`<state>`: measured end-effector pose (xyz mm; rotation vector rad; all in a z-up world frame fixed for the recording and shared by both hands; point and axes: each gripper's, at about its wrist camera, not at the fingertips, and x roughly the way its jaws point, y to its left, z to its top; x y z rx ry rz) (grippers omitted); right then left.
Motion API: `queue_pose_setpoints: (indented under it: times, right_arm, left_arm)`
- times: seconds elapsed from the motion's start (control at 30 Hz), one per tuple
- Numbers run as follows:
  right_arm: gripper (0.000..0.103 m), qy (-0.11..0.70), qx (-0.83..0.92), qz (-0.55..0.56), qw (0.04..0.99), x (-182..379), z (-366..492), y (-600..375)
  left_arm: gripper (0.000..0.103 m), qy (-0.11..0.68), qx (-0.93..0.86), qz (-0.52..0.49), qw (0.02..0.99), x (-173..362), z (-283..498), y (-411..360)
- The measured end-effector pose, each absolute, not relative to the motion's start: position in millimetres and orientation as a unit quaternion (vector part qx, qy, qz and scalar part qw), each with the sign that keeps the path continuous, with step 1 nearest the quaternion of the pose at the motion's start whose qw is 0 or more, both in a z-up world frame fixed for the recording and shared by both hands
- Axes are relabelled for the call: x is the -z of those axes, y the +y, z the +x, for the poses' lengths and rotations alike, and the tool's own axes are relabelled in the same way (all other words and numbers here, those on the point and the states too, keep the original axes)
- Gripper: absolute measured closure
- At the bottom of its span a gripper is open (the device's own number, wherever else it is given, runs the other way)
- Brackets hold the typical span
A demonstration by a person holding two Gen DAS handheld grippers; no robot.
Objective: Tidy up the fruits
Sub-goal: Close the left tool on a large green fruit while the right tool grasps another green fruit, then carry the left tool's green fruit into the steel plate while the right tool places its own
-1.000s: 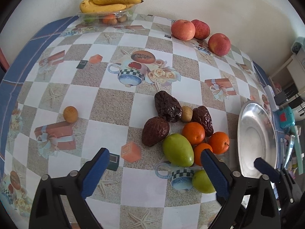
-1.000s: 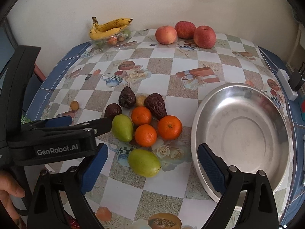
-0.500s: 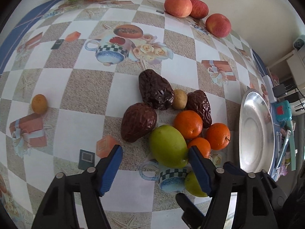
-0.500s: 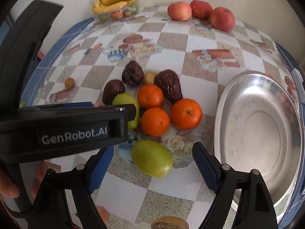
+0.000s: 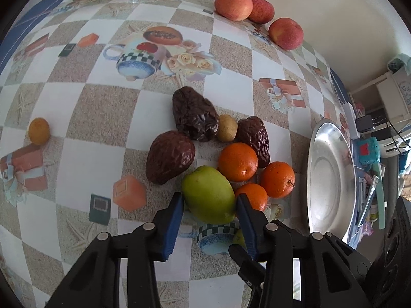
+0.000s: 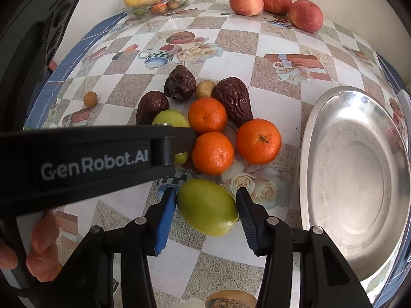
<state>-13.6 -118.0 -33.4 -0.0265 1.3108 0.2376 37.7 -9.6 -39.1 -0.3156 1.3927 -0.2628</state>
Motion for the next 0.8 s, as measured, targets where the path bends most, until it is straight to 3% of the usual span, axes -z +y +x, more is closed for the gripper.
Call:
queue_pose_setpoints:
  times: [0.8]
  right_arm:
    - [0.053, 0.549, -0.042, 0.054, 0.833, -20.8, -16.7, -166.4]
  left_arm:
    - [0.061, 0.592, 0.101, -0.170, 0.781, -7.5, 29.7, -4.4]
